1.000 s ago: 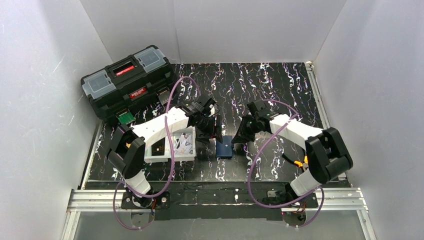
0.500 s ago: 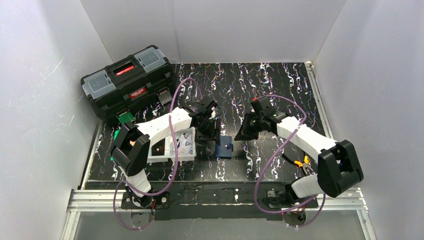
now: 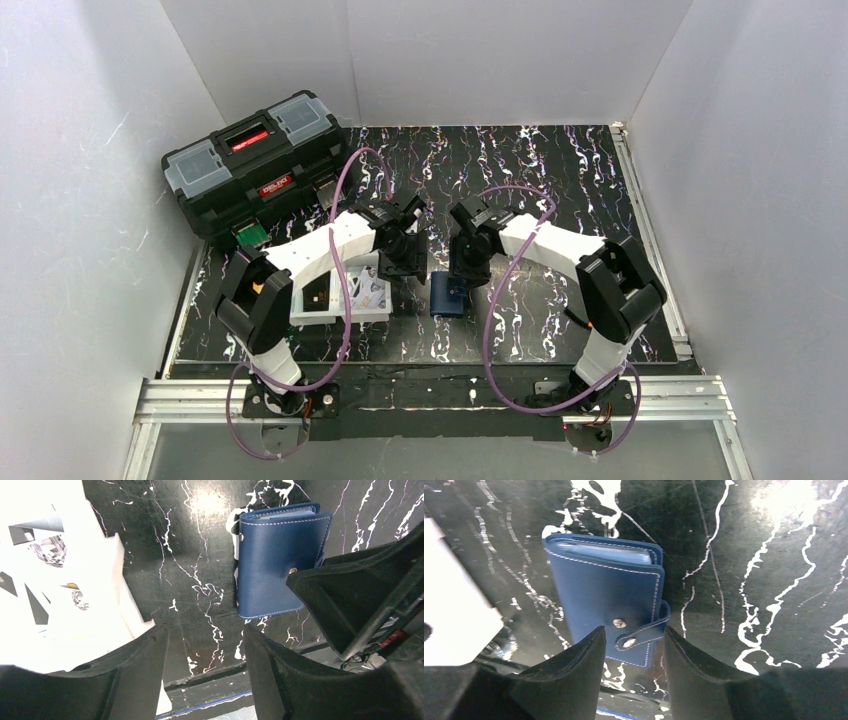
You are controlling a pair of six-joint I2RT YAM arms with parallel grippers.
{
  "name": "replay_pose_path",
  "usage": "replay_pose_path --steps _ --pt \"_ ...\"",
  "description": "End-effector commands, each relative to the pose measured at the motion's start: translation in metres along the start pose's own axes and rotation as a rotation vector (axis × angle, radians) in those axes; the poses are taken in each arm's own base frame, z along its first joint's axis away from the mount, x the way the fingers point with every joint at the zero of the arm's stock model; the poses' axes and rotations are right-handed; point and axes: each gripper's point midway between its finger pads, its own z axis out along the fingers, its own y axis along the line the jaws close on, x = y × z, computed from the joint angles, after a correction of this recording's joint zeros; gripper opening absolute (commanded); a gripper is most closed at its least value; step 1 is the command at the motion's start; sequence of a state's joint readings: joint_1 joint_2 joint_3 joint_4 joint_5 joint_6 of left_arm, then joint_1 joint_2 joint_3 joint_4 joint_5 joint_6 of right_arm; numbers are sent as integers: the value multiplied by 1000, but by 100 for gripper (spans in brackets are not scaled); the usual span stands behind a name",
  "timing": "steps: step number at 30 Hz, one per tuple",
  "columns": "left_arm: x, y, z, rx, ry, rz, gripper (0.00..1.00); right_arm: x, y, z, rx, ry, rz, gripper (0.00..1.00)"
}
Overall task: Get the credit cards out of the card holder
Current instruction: Open the card holder at the center of the board.
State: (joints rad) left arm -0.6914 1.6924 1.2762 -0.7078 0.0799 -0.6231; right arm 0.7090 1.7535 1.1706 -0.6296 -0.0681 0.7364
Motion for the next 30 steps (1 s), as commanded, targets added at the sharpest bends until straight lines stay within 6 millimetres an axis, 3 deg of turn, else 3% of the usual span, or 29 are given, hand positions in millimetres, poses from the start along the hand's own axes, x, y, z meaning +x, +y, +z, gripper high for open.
replay_pose_path --steps 1,3,7,14,25,30 --pt "-10 -6 -19 52 -31 7 54 -7 -4 1 89 -35 -43 53" --pt "-10 -5 -18 57 -26 4 54 -4 -5 3 105 -27 -47 49" --pt "-10 -4 -17 62 -17 2 53 -1 -11 5 128 -24 -38 23" --pt "-8 -9 -11 86 20 8 50 0 -14 -10 116 -64 -42 2" --pt "-6 -17 -6 113 51 8 45 -2 -1 -49 20 -133 -61 1" --pt "-5 -21 -7 121 50 14 45 -7 1 -80 -21 -202 -47 1"
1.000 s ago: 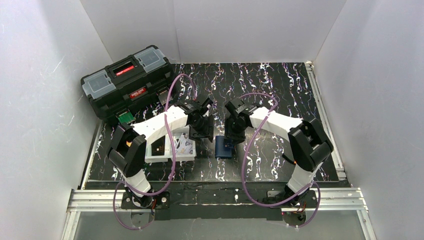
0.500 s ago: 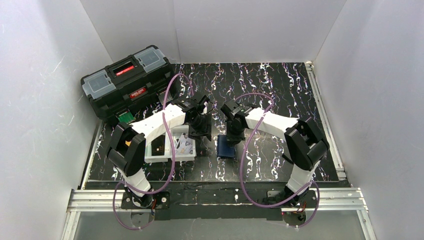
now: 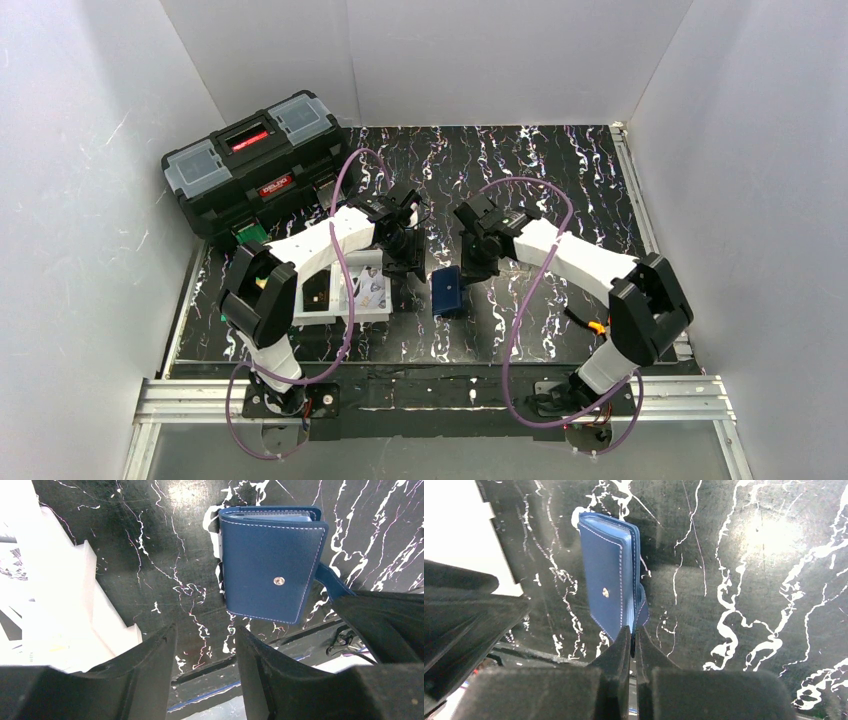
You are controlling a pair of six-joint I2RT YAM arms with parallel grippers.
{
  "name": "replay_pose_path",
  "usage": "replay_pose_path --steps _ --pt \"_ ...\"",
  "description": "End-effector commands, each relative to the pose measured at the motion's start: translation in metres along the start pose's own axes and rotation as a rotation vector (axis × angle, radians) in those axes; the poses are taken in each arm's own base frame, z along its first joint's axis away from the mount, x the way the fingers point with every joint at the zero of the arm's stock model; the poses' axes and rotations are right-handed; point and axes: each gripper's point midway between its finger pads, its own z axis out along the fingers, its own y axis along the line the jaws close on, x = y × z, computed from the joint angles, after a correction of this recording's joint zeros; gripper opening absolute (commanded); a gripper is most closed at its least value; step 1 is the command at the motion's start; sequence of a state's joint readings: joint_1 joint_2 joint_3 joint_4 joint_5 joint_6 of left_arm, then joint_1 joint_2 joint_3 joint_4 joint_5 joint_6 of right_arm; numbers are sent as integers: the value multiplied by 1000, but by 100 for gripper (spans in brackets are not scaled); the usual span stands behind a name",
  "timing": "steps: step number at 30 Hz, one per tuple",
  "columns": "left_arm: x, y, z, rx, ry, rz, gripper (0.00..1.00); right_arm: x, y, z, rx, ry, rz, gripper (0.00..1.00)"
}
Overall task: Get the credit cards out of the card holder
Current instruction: Open the card holder at the center of the board.
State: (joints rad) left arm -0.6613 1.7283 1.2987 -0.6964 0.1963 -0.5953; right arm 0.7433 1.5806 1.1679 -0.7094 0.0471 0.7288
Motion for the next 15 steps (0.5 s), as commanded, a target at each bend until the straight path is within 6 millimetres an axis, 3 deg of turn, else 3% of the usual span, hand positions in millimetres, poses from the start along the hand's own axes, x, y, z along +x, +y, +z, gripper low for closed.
replay_pose_path --steps 1,4,9,15 --pt "-3 -11 -9 31 -9 16 45 -12 3 -38 -52 -84 3 1" --pt "-2 -12 -8 30 -5 22 45 -13 11 -51 -97 -93 2 1" --pt "-1 -13 -7 32 -6 20 45 -8 27 -55 -177 -48 14 1" --pt "2 -14 -5 39 1 22 45 -9 19 -48 -135 -43 3 1"
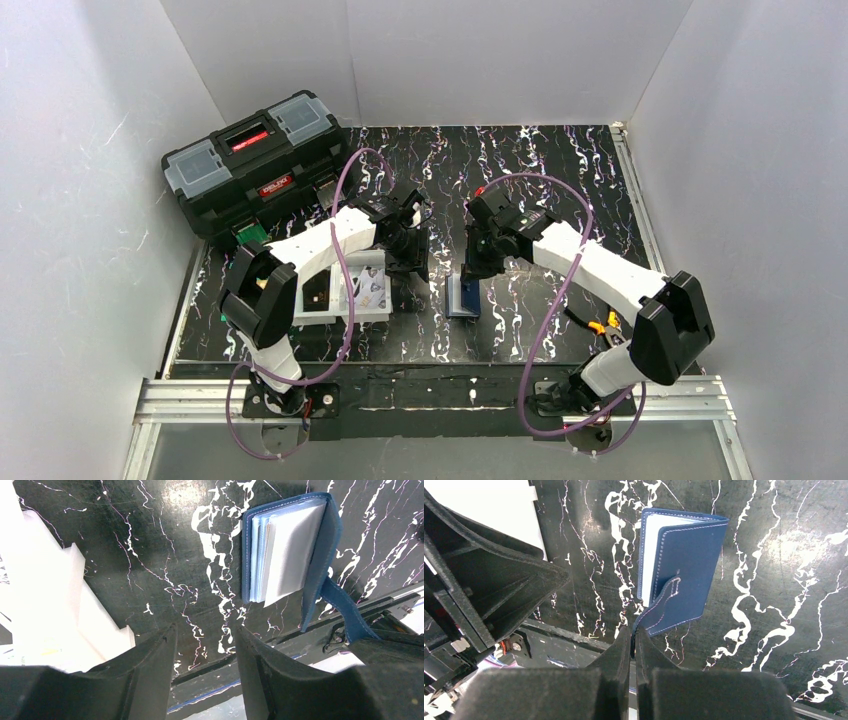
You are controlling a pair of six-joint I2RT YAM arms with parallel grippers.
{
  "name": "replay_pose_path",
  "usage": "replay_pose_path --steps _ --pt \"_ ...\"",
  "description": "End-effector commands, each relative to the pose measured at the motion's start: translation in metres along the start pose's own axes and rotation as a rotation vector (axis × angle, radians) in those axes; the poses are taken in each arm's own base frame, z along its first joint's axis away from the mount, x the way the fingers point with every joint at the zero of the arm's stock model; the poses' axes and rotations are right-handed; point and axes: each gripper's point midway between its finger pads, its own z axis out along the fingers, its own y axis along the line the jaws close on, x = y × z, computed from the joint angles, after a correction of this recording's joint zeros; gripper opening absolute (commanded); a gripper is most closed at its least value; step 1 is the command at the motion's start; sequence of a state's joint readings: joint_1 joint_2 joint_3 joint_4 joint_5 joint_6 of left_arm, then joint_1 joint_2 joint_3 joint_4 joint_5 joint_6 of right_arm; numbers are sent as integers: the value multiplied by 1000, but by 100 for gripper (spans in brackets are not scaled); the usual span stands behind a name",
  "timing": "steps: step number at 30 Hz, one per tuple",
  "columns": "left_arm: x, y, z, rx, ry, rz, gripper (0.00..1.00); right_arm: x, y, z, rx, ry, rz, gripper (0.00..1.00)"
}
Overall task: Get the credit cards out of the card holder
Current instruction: Open the card holder at the center of the board.
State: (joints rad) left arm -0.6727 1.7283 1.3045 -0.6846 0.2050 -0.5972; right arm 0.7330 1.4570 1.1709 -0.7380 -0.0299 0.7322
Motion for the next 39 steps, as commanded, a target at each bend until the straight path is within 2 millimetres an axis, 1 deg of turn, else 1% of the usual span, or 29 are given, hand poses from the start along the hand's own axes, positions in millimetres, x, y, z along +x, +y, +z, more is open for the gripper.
replay_pose_path --steps 1,3,5,8,11,13,15,19,21,23,26,29,33,39 --pt "3 -8 -5 23 5 14 45 -11 2 -8 -4 -26 -3 1" --pt "3 -8 -4 22 8 18 45 -12 -10 -11 21 -39 13 1" --pt "4 -9 -3 22 12 23 45 -7 -32 -9 53 -28 49 1" --pt "4 -12 -1 25 18 26 44 3 -73 -4 111 -12 123 1" --pt "5 -14 2 25 25 35 44 14 -109 4 186 -4 172 1" --pt "4 -15 4 24 29 37 43 23 -125 11 222 22 202 1" --pt "5 -17 6 24 36 38 43 31 -135 20 239 43 224 1" --pt "6 -21 9 26 46 42 43 34 -143 36 252 58 246 1" --pt "7 -23 11 25 50 46 43 34 -146 48 264 80 249 1" --pt "7 -25 12 27 56 45 42 31 -146 59 262 88 249 1" --pt "7 -28 14 29 58 45 42 20 -147 71 269 79 237 1" --pt "6 -31 16 28 59 48 41 10 -149 78 291 76 232 1" --pt "5 -33 25 21 74 49 40 3 -143 85 261 70 233 1" --pt "1 -40 39 16 90 52 34 2 -141 88 251 75 229 1"
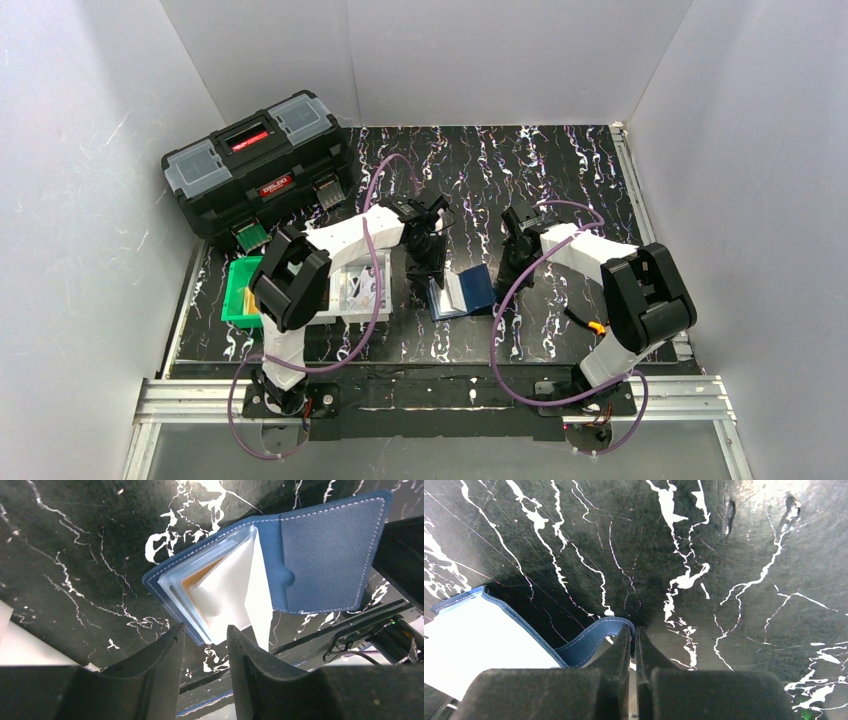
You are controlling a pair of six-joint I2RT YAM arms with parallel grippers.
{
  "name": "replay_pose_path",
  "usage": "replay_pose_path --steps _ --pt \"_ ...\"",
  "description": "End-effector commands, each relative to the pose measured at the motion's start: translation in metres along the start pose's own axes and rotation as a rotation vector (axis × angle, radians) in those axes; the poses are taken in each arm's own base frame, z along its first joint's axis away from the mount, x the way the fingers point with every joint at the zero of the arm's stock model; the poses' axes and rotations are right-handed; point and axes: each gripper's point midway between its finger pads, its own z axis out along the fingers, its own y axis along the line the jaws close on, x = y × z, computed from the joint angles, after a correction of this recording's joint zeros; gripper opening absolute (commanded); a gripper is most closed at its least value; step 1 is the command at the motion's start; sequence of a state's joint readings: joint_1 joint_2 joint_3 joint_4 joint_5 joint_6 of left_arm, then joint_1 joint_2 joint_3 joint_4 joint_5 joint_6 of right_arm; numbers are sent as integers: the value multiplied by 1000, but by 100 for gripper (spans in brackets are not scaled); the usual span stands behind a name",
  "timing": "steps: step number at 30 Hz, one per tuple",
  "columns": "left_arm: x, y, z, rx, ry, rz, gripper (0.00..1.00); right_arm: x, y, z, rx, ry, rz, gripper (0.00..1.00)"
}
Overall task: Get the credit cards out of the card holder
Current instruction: Open the card holder at the center of the board.
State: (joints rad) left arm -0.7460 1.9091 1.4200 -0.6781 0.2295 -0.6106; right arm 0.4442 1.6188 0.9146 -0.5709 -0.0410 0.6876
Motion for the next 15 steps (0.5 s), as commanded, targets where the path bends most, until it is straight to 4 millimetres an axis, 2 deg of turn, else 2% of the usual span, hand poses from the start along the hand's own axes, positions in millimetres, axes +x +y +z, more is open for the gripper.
replay_pose_path --steps 1,5,10,15 --pt "-2 -14 1 21 8 15 34 -11 -7 17 33 -38 -18 1" --pt "-4 -26 6 36 16 30 31 -11 -7 15 32 -40 -22 1" --pt "-7 -44 7 58 10 58 31 -15 -3 1 10 -67 -36 2" --pt "-6 -58 13 84 26 64 30 -20 3 -14 -8 -92 -56 21"
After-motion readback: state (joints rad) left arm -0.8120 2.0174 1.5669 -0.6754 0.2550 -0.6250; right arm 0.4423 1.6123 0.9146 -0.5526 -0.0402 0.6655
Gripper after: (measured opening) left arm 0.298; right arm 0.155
